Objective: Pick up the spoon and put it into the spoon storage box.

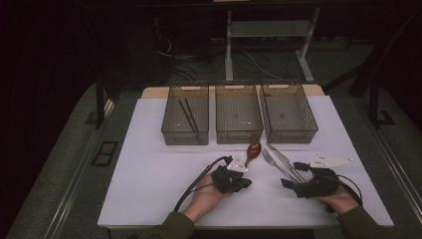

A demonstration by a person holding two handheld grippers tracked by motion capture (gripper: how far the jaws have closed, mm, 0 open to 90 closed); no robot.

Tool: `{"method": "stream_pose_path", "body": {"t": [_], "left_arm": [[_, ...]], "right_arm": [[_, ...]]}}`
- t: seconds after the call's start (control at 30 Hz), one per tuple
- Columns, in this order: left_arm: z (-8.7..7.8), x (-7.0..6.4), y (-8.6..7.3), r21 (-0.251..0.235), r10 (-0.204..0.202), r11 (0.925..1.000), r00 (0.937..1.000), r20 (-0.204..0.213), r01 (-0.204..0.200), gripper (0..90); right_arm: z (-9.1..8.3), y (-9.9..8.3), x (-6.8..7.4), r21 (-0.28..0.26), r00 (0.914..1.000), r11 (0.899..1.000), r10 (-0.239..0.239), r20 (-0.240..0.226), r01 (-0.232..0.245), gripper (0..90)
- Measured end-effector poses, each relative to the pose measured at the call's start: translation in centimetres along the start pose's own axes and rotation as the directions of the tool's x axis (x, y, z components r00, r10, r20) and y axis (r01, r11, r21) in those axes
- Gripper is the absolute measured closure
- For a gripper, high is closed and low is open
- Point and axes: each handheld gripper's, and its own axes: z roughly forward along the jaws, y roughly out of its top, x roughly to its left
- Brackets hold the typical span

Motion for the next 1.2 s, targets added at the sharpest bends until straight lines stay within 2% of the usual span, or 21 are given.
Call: {"method": "stream_pose_path", "body": {"t": [0.1, 0.17, 0.23, 0.27, 0.3, 0.37, 0.47, 0.5, 0.6, 0.73, 0.83, 0.87, 0.97, 1.07, 1.13, 1.2], "left_arm": [[-0.3, 0.2, -0.1, 0.015, 0.010, 0.9998, 0.9999, -0.014, -0.010, 89.1], [-0.6, 0.3, -0.2, 0.021, -0.007, 0.9998, 0.9996, -0.026, 0.007, 89.1], [-1.0, 0.7, -0.4, 0.024, 0.005, 0.9997, 0.9990, -0.044, -0.003, 89.1], [-1.2, 0.7, -0.5, 0.020, -0.018, 0.9996, 0.9989, -0.044, 0.019, 89.1], [-1.4, 1.0, -0.6, 0.011, -0.013, 0.9998, 0.9988, -0.046, 0.014, 89.1], [-1.8, 1.2, -0.7, 0.003, -0.033, 0.9994, 0.9979, -0.056, 0.033, 89.1], [-2.6, 1.8, -0.9, 0.012, -0.031, 0.9994, 0.9947, -0.098, 0.032, 89.1], [-2.8, 2.0, -1.1, 0.014, -0.045, 0.9988, 0.9933, -0.107, 0.047, 89.1], [-3.4, 2.4, -1.5, -0.003, -0.075, 0.9972, 0.9921, -0.101, 0.075, 89.1], [-3.6, 1.7, -1.4, -0.039, -0.086, 0.9957, 0.9948, -0.056, 0.084, 89.1], [-3.0, 0.9, -1.2, -0.027, -0.064, 0.9976, 0.9974, -0.033, 0.064, 89.1], [-2.7, 0.8, -1.1, -0.020, -0.044, 0.9989, 0.9985, -0.034, 0.043, 89.1], [-2.2, 0.6, -1.1, -0.008, -0.050, 0.9987, 0.9984, -0.026, 0.050, 89.1], [-1.8, 0.3, -1.2, 0.007, -0.054, 0.9985, 0.9979, -0.036, 0.054, 89.2], [-1.6, 0.1, -1.1, 0.021, -0.035, 0.9991, 0.9971, -0.067, 0.037, 89.2], [-1.6, 0.1, -1.0, 0.022, -0.037, 0.9990, 0.9955, -0.088, 0.039, 89.2]], "right_arm": [[0.0, 0.0, -0.1, -0.003, 1.0000, 1.000, -0.004, 0.004, 0.004, 18.2], [0.0, 0.0, -0.1, 0.000, 0.9999, 1.000, -0.010, 0.008, 0.010, 18.2], [-0.1, 0.0, 0.0, 0.000, 0.9999, 1.000, -0.012, 0.011, 0.012, 18.2], [-0.1, 0.0, -0.1, -0.001, 0.9998, 1.000, -0.013, 0.012, 0.013, 18.2], [-0.1, 0.0, -0.1, -0.001, 0.9998, 1.000, -0.013, 0.012, 0.013, 18.2], [-0.1, 0.0, -0.1, 0.001, 0.9998, 1.000, -0.013, 0.013, 0.013, 18.2], [-0.1, -0.1, -0.1, 0.002, 0.9998, 1.000, -0.015, 0.016, 0.015, 18.1], [-0.1, -0.1, -0.1, 0.002, 0.9997, 1.000, -0.014, 0.018, 0.014, 18.2], [-0.1, -0.1, -0.1, 0.002, 0.9997, 1.000, -0.015, 0.020, 0.015, 18.2], [-0.1, -0.1, -0.1, 0.003, 0.9996, 1.000, -0.014, 0.025, 0.014, 18.2], [-0.1, -0.1, -0.2, 0.004, 0.9994, 1.000, -0.019, 0.027, 0.019, 18.2], [-0.1, -0.1, -0.2, 0.004, 0.9995, 1.000, -0.016, 0.029, 0.016, 18.2], [-0.1, -0.1, -0.2, 0.002, 0.9994, 1.000, -0.017, 0.029, 0.017, 18.2], [-0.1, -0.1, -0.2, 0.004, 0.9993, 1.000, -0.017, 0.032, 0.017, 18.2], [-0.1, -0.1, -0.2, 0.004, 0.9993, 1.000, -0.018, 0.032, 0.018, 18.2], [-0.1, -0.1, -0.2, 0.004, 0.9992, 1.000, -0.019, 0.034, 0.019, 18.2]]}}
